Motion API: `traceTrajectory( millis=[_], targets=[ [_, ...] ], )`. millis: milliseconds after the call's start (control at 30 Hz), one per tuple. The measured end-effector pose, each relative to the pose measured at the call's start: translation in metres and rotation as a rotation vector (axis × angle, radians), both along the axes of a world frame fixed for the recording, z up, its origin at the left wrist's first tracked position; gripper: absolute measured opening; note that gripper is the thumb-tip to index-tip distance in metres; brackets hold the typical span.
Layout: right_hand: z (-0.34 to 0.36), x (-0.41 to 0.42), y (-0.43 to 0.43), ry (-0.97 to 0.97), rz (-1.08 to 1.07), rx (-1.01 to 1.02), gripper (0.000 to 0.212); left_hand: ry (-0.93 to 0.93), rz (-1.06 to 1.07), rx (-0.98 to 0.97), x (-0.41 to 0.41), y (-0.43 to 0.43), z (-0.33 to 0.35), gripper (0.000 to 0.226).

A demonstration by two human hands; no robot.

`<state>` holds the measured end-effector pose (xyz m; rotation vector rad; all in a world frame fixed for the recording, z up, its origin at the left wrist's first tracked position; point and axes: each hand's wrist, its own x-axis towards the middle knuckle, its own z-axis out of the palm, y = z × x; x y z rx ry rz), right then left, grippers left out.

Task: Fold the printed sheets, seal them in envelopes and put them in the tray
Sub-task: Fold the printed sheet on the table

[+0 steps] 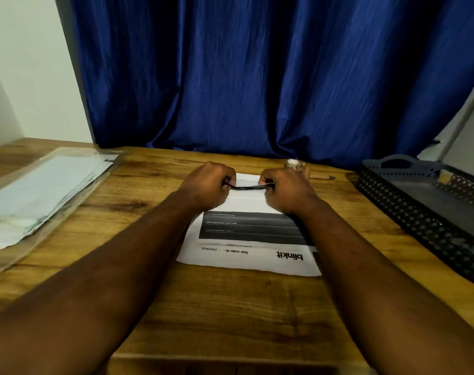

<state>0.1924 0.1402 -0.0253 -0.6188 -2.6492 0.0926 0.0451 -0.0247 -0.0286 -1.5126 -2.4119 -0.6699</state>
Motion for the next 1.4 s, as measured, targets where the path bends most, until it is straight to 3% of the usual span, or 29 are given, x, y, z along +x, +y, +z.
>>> traceTrajectory(
  millis=[67,133,200,333,500,767,933,1033,1100,1200,1333,1400],
  targets=[
    [0.003,0.0,-0.003,-0.023,-0.017,-0.046,0.017,-0.059,-0.023,-0.004,-0.002,0.001,-0.004,0.013],
    [0.006,0.0,-0.006,-0.082,-0.029,-0.079,0.029,-0.111,-0.055,0.018,-0.002,0.001,-0.007,0.008],
    [0.006,0.001,-0.012,-0.135,-0.002,-0.125,0.045,-0.154,-0.064,0.048,0.0,0.002,-0.01,0.015],
    [-0.005,-0.002,-0.022,-0.252,0.097,-0.224,0.054,-0.188,-0.07,0.079,0.0,0.001,-0.014,0.031],
    [-0.002,-0.004,-0.022,-0.34,0.072,-0.246,0.058,-0.167,-0.026,0.059,0.001,0.001,-0.016,0.018],
    [-0.003,0.013,0.002,-0.366,-0.203,-0.256,0.079,-0.187,0.099,-0.031,0.004,-0.003,-0.013,0.07],
    [-0.008,0.014,0.001,-0.341,-0.22,-0.248,0.08,-0.157,0.104,-0.026,-0.001,0.0,-0.013,0.079],
    [-0.009,0.016,0.0,-0.184,-0.208,-0.235,0.08,-0.122,0.05,0.073,-0.004,-0.001,-0.014,0.081],
    [-0.007,0.019,-0.001,-0.029,-0.171,-0.203,0.081,-0.14,0.006,0.188,-0.004,-0.002,-0.014,0.075],
    [0.0,0.023,-0.002,0.121,-0.111,-0.112,0.088,-0.309,-0.087,0.381,-0.001,-0.004,-0.013,0.055],
    [0.005,0.022,-0.005,0.093,-0.052,-0.036,0.096,-0.569,-0.134,0.549,0.005,-0.007,-0.003,0.029],
    [0.007,0.022,-0.006,0.074,-0.045,0.001,0.089,-0.691,-0.149,0.6,0.008,-0.008,0.003,0.016]
  ],
)
